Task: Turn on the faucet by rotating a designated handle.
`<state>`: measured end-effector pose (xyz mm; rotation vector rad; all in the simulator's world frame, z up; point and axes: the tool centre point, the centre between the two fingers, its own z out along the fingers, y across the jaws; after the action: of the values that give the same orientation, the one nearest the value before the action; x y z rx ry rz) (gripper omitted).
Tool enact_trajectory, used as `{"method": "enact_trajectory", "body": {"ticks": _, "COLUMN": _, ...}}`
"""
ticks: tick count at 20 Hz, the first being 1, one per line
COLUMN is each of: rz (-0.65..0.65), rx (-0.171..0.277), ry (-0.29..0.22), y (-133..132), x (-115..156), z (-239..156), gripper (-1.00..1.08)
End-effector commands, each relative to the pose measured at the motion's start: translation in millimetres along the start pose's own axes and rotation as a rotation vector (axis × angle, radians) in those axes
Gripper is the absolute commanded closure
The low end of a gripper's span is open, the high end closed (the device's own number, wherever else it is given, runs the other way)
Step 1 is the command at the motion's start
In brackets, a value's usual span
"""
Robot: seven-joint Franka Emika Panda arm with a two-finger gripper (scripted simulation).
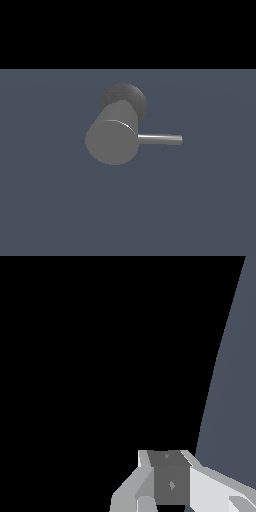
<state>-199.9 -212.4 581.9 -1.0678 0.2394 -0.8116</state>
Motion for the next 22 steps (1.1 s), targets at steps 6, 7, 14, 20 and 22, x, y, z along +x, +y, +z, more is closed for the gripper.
{"method": "enact_trajectory", "body": {"ticks": 6, "rz": 0.163, "rx": 0.179, "ry": 0.229, "y": 49, "x": 42, "z": -50, "gripper": 1.08}}
{"method": "enact_trajectory", "body": {"ticks": 7, "rz": 0.187, "rx": 0.199, "ry": 0.259, "y": 58, "x": 47, "z": -56, "gripper": 1.08}}
{"method": "enact_trajectory", "body": {"ticks": 14, "rz": 0.380, "rx": 0.307, "ry": 0.474, "y": 134, "x": 67, "z": -98, "gripper": 1.08}}
{"method": "enact_trajectory", "body": {"ticks": 20, "rz": 0.570, "rx": 0.357, "ry": 0.654, "y": 214, "x": 66, "z": -127, "gripper": 1.08}}
{"method": "enact_trajectory", "body": {"ticks": 22, "rz": 0.636, "rx": 0.364, "ry": 0.710, "y": 242, "x": 61, "z": -134, "gripper": 1.08}}
